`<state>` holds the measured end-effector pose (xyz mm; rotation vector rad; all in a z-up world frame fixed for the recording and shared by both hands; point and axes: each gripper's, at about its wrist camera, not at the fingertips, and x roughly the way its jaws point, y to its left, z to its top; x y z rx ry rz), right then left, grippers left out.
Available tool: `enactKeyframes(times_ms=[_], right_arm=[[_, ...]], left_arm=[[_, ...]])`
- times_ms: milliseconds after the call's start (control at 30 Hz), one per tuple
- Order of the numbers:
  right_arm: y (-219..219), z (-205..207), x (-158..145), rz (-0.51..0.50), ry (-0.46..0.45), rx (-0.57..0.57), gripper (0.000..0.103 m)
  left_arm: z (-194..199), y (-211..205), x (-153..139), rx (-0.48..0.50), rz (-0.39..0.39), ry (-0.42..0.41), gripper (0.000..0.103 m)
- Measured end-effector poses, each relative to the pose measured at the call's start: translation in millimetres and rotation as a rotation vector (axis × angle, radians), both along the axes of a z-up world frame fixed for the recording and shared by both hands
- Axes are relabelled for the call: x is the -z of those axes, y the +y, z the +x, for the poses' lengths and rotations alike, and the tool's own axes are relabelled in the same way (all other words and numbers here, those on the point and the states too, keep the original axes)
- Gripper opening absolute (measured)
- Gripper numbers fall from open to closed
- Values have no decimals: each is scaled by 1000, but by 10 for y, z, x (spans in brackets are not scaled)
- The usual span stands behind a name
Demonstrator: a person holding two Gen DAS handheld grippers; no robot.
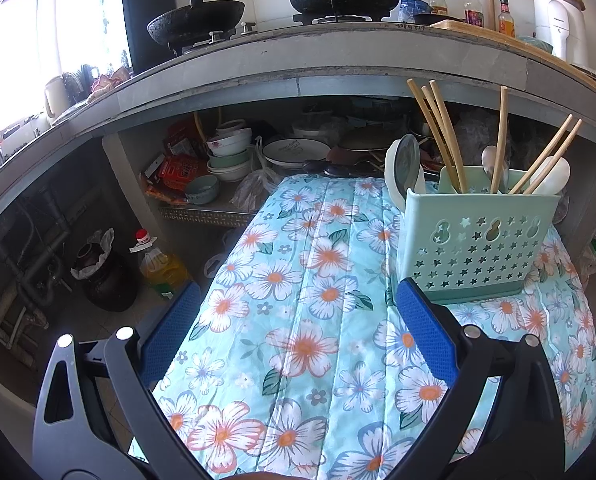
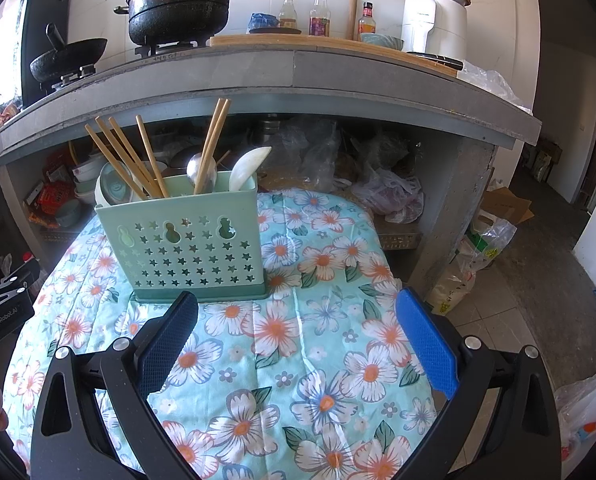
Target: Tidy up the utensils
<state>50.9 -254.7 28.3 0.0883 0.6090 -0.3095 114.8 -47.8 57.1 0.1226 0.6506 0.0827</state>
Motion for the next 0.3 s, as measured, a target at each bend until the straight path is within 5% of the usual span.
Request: enactKeyframes(times_ms=[300], right_arm=[[9, -2, -4, -2, 0, -2, 96]], left_arm=[[10, 22, 2, -2, -5, 6, 94]])
